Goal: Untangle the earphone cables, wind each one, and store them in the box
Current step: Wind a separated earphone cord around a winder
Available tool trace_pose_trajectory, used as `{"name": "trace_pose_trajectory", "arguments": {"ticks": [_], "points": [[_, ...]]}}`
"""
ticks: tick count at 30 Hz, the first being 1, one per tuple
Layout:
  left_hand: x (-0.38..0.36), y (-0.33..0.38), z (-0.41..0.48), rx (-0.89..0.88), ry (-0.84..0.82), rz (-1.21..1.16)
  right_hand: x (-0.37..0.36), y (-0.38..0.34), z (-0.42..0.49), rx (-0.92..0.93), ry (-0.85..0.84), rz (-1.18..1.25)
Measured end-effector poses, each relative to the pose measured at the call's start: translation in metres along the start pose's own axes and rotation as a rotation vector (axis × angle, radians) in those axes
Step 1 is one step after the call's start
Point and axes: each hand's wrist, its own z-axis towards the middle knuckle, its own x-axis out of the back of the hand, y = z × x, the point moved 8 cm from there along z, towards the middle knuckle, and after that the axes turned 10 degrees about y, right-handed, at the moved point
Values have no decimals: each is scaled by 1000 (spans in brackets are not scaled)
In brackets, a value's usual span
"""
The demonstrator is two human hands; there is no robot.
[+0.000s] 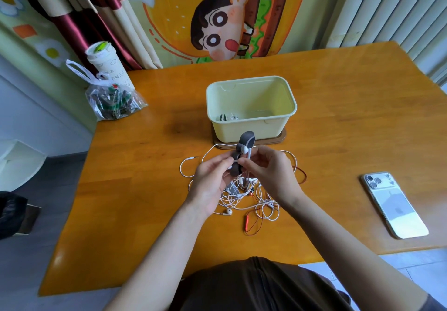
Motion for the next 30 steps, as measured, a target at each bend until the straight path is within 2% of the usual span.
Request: {"name": "trace_pose_trajectory", "arguments": {"ticks": [15,19,24,30], "points": [[0,6,-1,-117,-46,209,2,-7,-7,82,24,-69],[-1,3,0,-136,13,191,6,-10,-9,115,73,-94],[-8,5,-4,-95,-45,87,10,-11,-6,138,134,-153],[-6,11,-6,-156,-41,158,11,-9,-6,73,148,-130]]}}
